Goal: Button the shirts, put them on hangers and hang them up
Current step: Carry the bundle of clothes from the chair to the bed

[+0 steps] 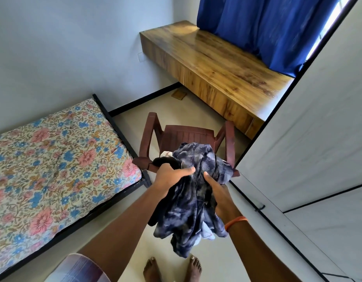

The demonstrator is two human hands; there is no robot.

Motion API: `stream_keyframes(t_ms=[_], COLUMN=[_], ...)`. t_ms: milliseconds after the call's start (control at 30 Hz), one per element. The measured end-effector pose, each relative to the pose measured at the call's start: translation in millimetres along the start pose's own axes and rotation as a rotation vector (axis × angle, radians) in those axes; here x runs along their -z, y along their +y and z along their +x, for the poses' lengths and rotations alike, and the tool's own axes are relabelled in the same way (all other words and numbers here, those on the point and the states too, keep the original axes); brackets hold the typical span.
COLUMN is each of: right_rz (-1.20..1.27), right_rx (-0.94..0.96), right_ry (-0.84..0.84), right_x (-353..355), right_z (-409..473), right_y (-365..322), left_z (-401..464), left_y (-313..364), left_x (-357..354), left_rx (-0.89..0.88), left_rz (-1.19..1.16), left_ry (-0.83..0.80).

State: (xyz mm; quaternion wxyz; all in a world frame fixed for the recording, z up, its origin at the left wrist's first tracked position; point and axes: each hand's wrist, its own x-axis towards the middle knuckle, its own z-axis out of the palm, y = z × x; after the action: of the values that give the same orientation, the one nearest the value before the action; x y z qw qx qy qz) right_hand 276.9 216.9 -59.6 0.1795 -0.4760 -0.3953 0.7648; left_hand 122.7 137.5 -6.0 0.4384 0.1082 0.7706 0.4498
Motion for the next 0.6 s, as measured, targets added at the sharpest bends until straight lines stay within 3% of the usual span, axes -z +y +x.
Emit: stream_keyframes(t_ms=[133, 233, 600], right_rz=[-0.474, -0.794, -0.670], right_rx=[0.109, 0.183, 0.442], right_ry=[0.210, 0.278, 0.113], right_x=[-17.1, -35.9, -164.5], right_z=[-5.6, -19.3, -64.8], right_y=[-4.4, -19.1, -36.7], left_z=[-4.5, -16.9, -68.9], left_y=[-5.4, -5.0, -1.4], left_x=[18.0, 37.1, 156.7], left_rx=[-0.085, -0.134, -0.303], left_rz=[0.081, 0.043, -0.124], left_ry=[0.016, 0.050, 0.281])
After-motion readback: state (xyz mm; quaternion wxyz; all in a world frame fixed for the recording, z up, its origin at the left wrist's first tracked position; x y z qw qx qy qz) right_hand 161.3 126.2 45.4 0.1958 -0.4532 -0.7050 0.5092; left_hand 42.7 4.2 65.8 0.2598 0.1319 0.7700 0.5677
